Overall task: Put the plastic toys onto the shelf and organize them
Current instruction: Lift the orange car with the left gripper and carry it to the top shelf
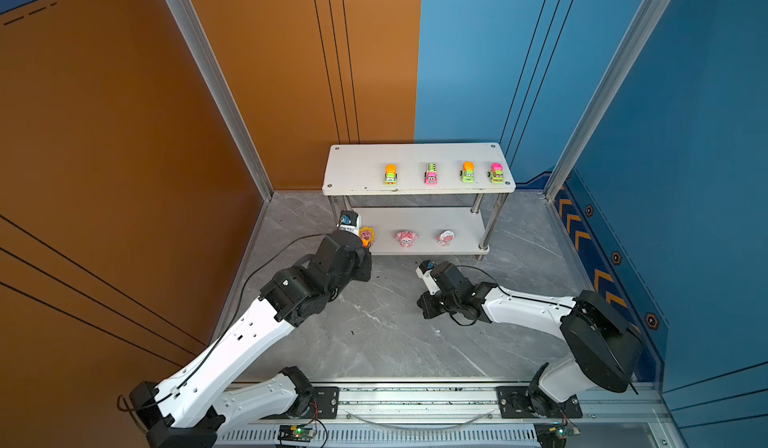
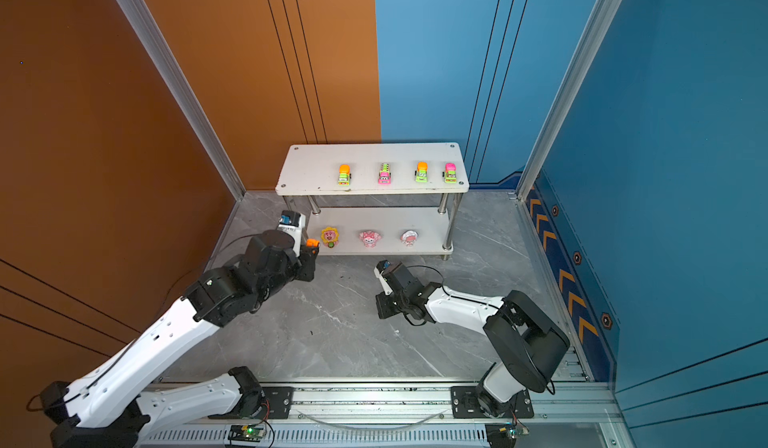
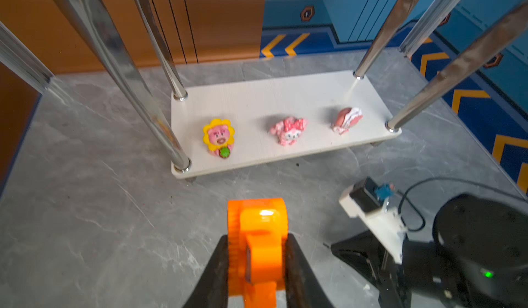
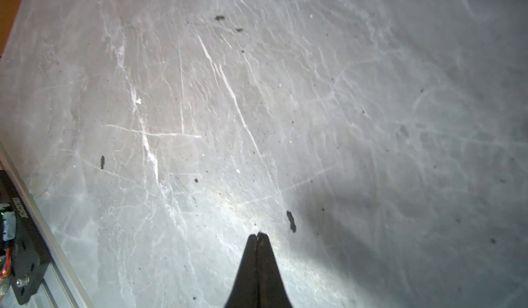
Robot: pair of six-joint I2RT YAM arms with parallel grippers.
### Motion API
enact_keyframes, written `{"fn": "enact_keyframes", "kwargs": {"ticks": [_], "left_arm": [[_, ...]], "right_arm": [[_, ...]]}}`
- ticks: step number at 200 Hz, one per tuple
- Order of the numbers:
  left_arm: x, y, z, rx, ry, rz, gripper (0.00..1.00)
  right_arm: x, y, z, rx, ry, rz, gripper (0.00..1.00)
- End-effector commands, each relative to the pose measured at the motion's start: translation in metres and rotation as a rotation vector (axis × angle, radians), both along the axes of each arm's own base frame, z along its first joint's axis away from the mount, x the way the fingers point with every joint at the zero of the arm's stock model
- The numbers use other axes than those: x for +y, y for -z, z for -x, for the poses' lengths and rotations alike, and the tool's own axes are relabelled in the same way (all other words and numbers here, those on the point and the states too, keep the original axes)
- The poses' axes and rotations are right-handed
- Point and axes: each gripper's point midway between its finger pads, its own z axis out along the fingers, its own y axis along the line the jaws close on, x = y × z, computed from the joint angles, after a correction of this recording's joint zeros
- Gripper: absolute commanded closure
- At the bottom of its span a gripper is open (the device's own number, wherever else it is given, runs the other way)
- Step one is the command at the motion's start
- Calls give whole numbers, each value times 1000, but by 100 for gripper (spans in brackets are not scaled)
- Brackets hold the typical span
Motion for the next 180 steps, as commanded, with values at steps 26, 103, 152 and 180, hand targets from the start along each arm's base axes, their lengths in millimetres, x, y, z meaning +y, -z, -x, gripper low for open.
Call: {"fn": "enact_keyframes", "kwargs": {"ticks": [26,103,152,180], "left_arm": [[-1,-75,-44,-89,5,-100,76],[-7,-113,-118,-119,-7,-141,76],[0,-95,-153,-46,-32,-136,77],[9,-83,-164,-7,-60,-134,77]], "right_arm": [[-12,-5,4,-55,-4,-7,100],[-23,-10,7,-71,-4,-44,100],[-32,-18,6,-89,18,-64,100],[-33,-18,5,-83,25,-70,100]]}}
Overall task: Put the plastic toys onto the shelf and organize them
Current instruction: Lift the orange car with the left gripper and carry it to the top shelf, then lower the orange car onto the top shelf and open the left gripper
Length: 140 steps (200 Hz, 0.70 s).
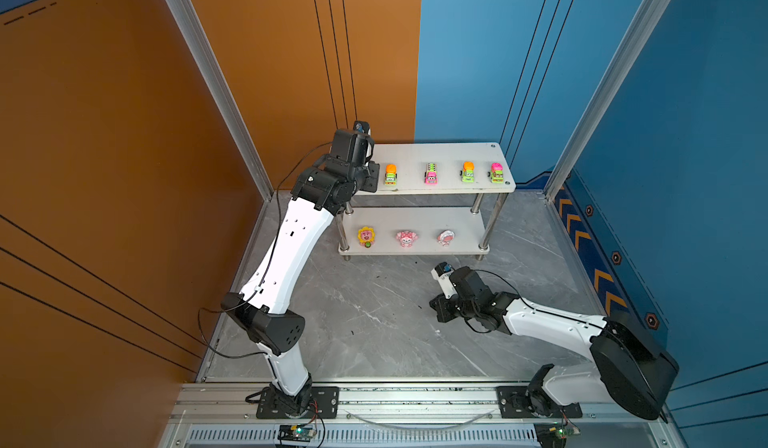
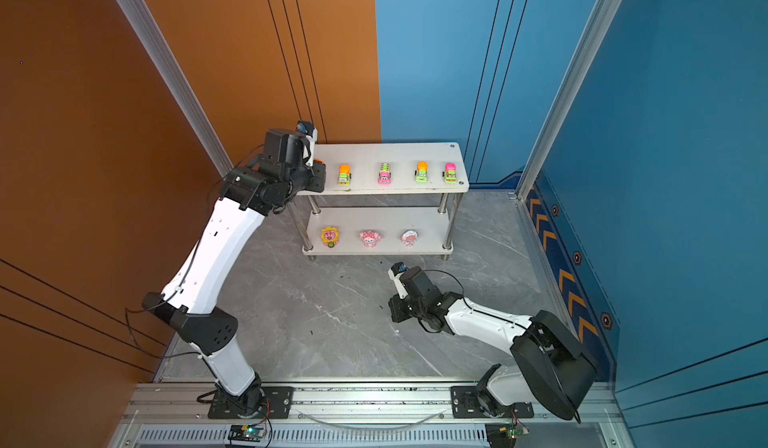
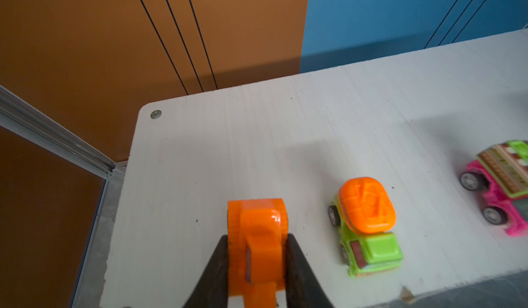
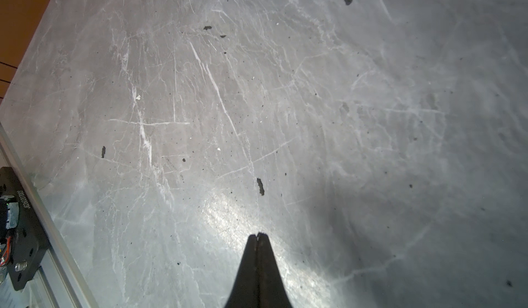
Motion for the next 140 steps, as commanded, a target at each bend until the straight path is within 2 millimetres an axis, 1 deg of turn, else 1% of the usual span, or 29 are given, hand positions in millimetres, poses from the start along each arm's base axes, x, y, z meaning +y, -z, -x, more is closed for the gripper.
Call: {"fn": "enact_keyframes", "kwargs": {"ticks": [1,25,61,103,140], "left_arm": [[8,1,2,31,-4,14,77],[23,9,-2,56,-55,25,77],[29,22,-4,97,-69,53,77],[33,27,2,110,-84,56,77],[38,24,10,106,-98,62,76]], "right_arm": [[0,-2,2,-7,-12,-19,100],[-1,-1,2,-4,-10,-20,100],[0,1,0,3,-5,-20,100],[-1,3,0,8,-2,-16,100],[0,6,0,19,-1,-16,100]]}}
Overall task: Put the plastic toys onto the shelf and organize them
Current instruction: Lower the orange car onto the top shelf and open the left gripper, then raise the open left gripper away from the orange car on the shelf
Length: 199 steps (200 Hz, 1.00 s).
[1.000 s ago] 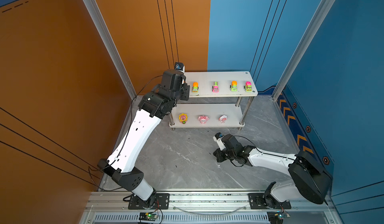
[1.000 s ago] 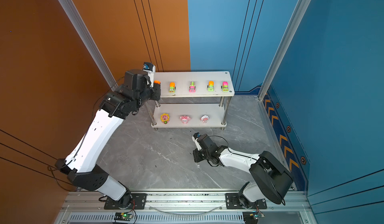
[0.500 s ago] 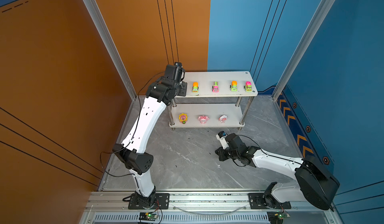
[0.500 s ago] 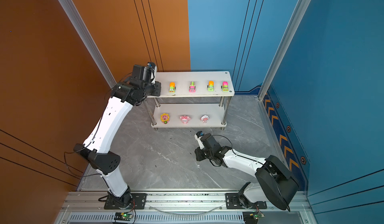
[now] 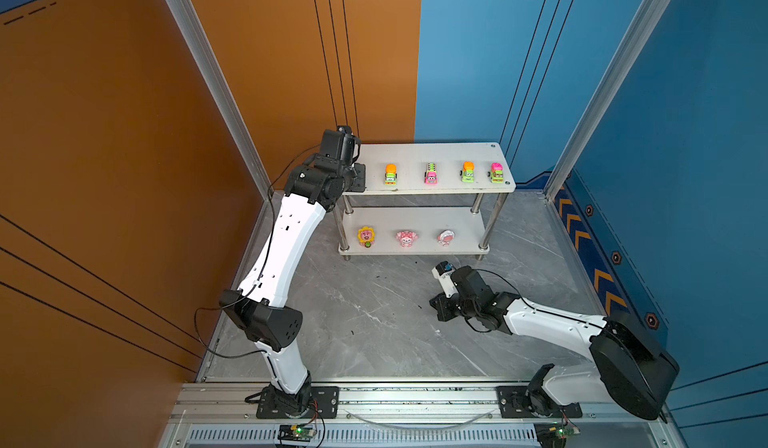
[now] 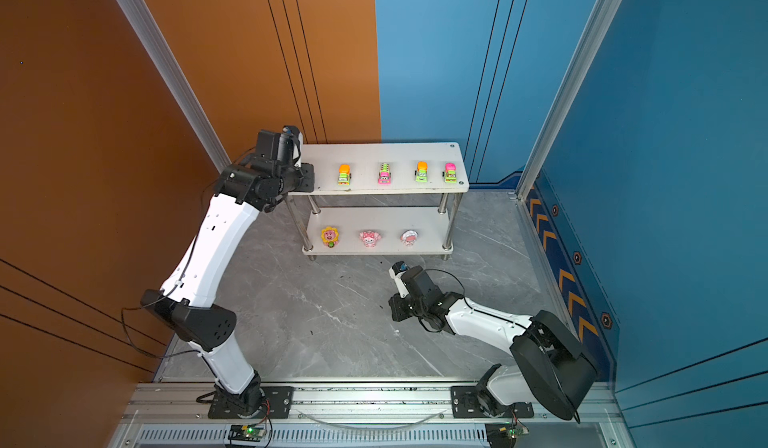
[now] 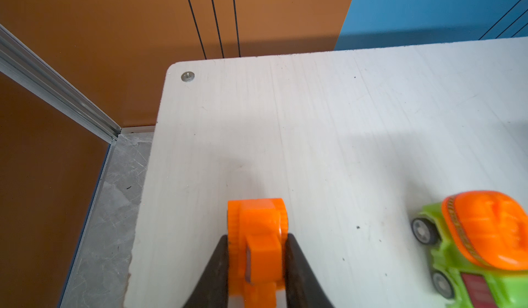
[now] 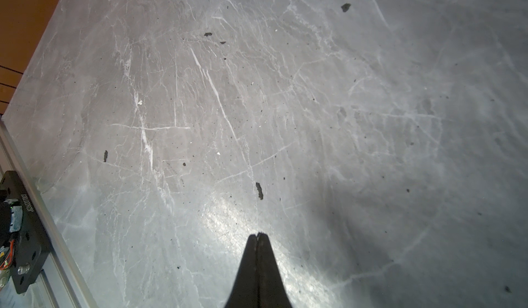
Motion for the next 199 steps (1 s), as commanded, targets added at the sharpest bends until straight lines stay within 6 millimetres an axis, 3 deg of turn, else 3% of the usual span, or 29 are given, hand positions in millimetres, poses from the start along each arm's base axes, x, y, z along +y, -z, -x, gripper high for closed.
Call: {"fn": "enact_keyframes", "kwargs": {"ticks": [1,26,56,96,138,179,199], "left_arm": [[6,3,15,33,-7,8,76],[9,2,17,32,-14,6,74],[9,8,16,44,-17,5,60],[5,9,13,48,-15,20,49],[9,-14,17,-6,-17,28,41],[19,-53,37,-101,-24,21,33],[20,-58,44,-115,-19,13,32]], "right_arm": [[-1,6,2,21,-2,-1,100],[0,7,2,25,-3,-2,100],[-1,6,2,25,-1,-4,100],[-3,4,2,13,6,0,100],[-4,5,1,16,7,1,100],[-5,7,1,17,10,4,100],[-4,7,0,20,9,1,100]]}}
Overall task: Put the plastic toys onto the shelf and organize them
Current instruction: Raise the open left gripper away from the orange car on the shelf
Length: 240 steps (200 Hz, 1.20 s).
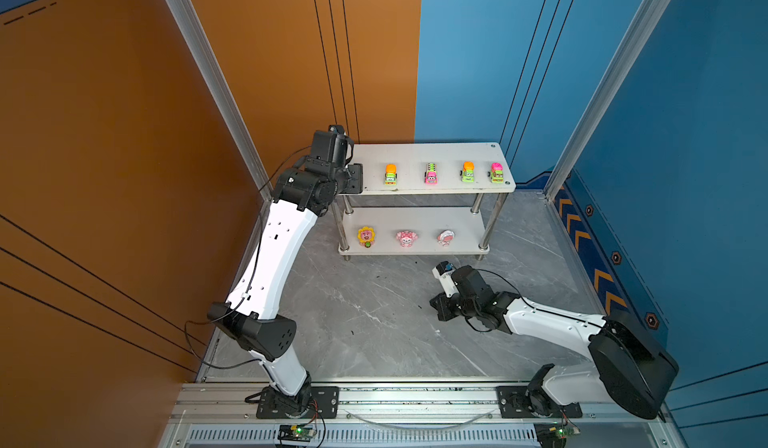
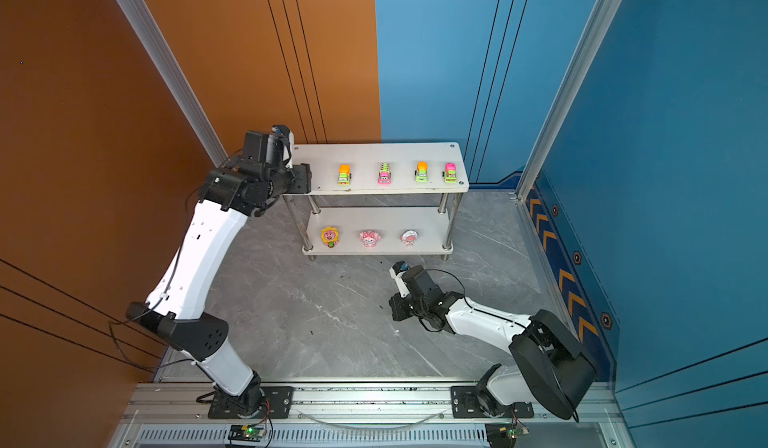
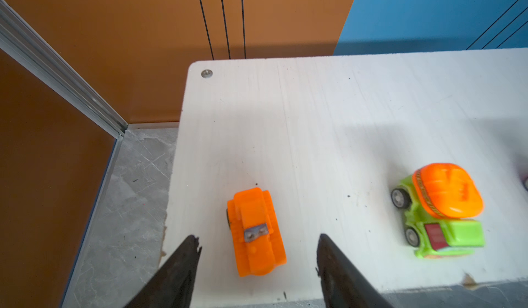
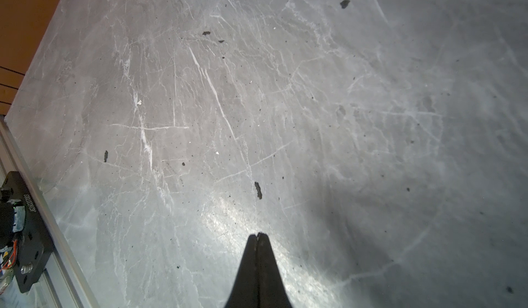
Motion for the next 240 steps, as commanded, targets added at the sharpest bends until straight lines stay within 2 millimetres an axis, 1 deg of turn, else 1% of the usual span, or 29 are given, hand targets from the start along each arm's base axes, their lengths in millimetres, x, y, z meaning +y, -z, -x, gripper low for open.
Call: {"fn": "enact_keyframes", "kwargs": {"ticks": [1,31,50,74,86,107,141,146,155,200,240], "left_arm": [[9,-32,18,-76,-4,-9,32],[2,-20,15,-45,24,-19,28],[-2,-10,8,-21,30,-26,24],[-11,1,-2,5,55,-24,24],[-15,5,-7,14,66,-21,26],[-16,11,-13,28,64,-26,28],[-15,18,-18,41,57,-27,35],[-15,18,-18,42,57,-27,35],[-14,19,-19,44,58,-27,36],[-17,21,-21,51,72,-24,50],[-17,23,-20,55,73,-25,49]], "right_arm": [[-3,6,1,12,7,5,100],[-1,9,1,23,5,1,100],[-2,8,1,22,7,1,100],[-2,8,2,18,4,4,99],[-2,7,1,17,5,4,99],[-2,6,2,17,0,1,99],[-2,5,3,13,1,-1,99],[-10,5,-5,13,30,-1,99],[-10,5,-5,14,32,-1,99],[-11,5,-5,15,35,0,99],[-12,5,-5,15,36,0,99]]}}
